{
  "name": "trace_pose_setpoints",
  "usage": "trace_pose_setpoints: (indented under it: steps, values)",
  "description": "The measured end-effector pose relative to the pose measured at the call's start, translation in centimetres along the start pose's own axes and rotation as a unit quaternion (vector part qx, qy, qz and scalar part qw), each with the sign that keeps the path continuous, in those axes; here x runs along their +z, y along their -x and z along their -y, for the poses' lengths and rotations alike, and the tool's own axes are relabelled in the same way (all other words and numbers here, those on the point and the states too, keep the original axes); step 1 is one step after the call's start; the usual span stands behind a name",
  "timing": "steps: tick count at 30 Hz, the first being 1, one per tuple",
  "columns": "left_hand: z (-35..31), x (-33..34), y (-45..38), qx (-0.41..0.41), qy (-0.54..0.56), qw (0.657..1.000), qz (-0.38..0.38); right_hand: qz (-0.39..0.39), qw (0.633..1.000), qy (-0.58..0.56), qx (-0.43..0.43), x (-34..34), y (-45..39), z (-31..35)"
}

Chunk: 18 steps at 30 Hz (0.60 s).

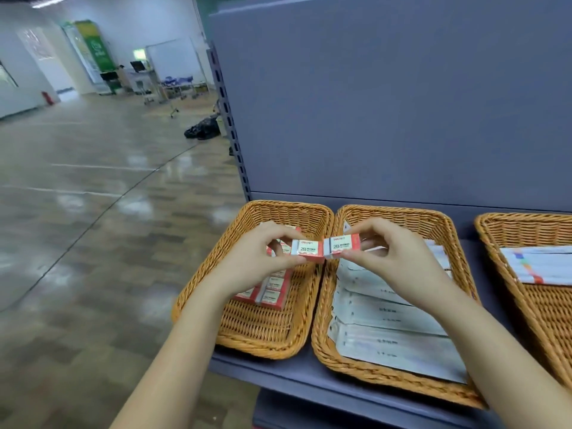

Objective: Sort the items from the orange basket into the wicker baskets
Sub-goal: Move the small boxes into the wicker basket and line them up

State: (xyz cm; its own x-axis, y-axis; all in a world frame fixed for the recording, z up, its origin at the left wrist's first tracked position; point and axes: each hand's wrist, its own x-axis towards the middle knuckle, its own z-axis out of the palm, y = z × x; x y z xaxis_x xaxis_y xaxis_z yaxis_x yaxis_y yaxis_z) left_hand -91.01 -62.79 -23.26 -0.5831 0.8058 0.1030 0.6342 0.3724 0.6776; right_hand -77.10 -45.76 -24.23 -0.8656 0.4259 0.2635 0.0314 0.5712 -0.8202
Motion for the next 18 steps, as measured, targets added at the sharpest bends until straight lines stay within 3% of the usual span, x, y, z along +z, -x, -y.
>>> trace_pose_setpoints:
  steps: [9,18]
  values:
    - [3.6,-2.9,0.2,0.019,-0.003,0.999,0.025,-0.022,0.999,0.032,0.025,3.1,-0.6,2.0]
    - [7.4,-5.6,2.3,0.107,-0.053,0.988,0.094,-0.074,0.991,0.031,0.105,8.5,1.7,4.2]
